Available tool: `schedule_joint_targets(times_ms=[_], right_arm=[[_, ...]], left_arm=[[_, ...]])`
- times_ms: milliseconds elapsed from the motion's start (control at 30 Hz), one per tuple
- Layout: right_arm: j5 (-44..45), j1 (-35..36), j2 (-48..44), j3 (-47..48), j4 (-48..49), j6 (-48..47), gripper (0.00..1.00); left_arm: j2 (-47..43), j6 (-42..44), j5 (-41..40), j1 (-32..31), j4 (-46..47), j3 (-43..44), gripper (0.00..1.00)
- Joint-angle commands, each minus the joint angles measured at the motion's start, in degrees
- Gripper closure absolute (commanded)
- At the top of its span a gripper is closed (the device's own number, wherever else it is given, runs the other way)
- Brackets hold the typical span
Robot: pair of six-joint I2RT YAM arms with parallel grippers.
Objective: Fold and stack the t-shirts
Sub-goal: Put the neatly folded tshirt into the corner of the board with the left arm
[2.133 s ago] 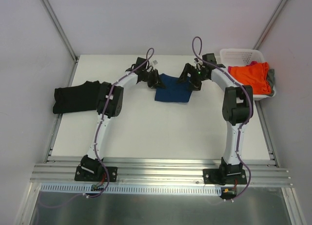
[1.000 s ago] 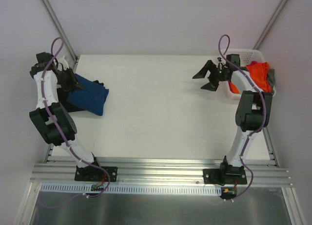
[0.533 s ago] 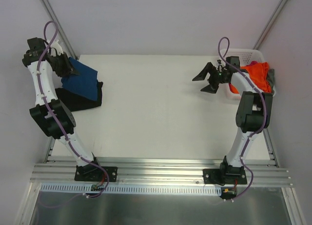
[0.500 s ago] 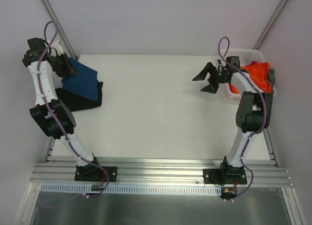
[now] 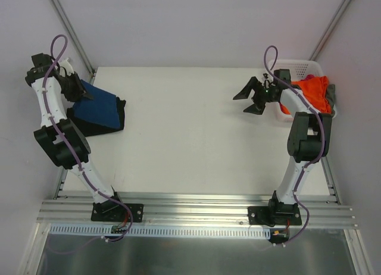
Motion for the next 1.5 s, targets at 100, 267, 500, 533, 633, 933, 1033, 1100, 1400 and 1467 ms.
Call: schedule_joint_targets(times_ms=[100, 267, 500, 533, 633, 933, 1033, 1100, 1400, 1467], right_arm=[[0.14, 0.71, -3.59, -0.97, 1.59, -0.15, 0.03], [0.14, 0.71, -3.50, -1.76, 1.86, -0.41, 0.03], [0.41, 1.85, -3.50, -2.20, 1.68, -0.94, 0.03], [0.50, 1.94, -3.41, -2.20, 1.68, -1.03, 0.03], [0.50, 2.38, -3.41, -2.38, 1.95, -1.20, 0.03], [0.85, 3.96, -2.80, -2.29, 1.86, -1.64, 0.03], [1.02, 4.40, -2.80, -2.12, 1.77, -1.56, 0.03], [1.02, 4.40, -2.71, -1.94, 1.86, -1.64, 0.03], [0.85, 4.40, -2.44, -0.80, 2.12, -1.64, 0.03], [1.20, 4.40, -2.62, -0.27, 1.25, -3.04, 0.03]], left_arm=[[2.74, 1.50, -5.74, 0.90, -0.79, -0.17, 1.00], [7.12, 2.81, -12.75, 0.47, -0.44, 0.97, 1.00], [12.23, 5.01, -22.00, 0.38, -0.52, 4.57, 1.00], [12.76, 5.01, -22.36, 0.38, -0.35, 4.84, 1.00], [13.90, 5.10, -24.20, 0.29, 0.18, 5.80, 1.00], [17.24, 6.51, -30.35, 0.11, 1.23, 8.09, 1.00], [17.68, 6.77, -31.58, 0.03, 1.32, 7.39, 1.00], [17.33, 6.95, -32.81, 0.03, 1.32, 5.90, 1.00], [16.98, 7.47, -37.11, 0.03, 1.58, 4.31, 0.70], [16.72, 7.65, -37.56, -0.06, 1.93, 4.14, 0.38]])
